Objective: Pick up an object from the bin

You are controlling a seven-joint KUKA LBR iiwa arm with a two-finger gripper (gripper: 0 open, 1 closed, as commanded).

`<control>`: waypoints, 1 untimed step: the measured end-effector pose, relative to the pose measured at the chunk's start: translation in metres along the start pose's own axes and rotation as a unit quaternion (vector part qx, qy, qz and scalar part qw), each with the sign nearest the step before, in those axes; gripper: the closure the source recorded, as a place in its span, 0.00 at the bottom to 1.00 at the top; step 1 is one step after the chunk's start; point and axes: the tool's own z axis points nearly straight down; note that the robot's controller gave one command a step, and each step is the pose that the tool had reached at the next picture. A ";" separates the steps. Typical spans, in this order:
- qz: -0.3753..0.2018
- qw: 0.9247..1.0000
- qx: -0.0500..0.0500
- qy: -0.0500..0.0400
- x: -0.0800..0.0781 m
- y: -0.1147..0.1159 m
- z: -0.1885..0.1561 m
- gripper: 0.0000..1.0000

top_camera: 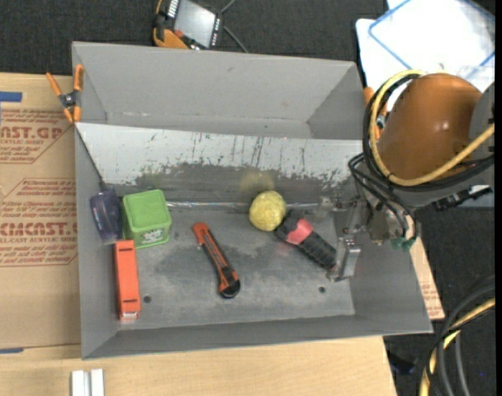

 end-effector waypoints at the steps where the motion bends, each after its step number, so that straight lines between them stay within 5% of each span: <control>1: -0.001 1.000 0.000 -0.004 -0.002 0.000 -0.004 0.00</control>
Offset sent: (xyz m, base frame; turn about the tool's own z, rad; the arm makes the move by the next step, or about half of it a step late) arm 0.0356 -0.0535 -0.1579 0.0828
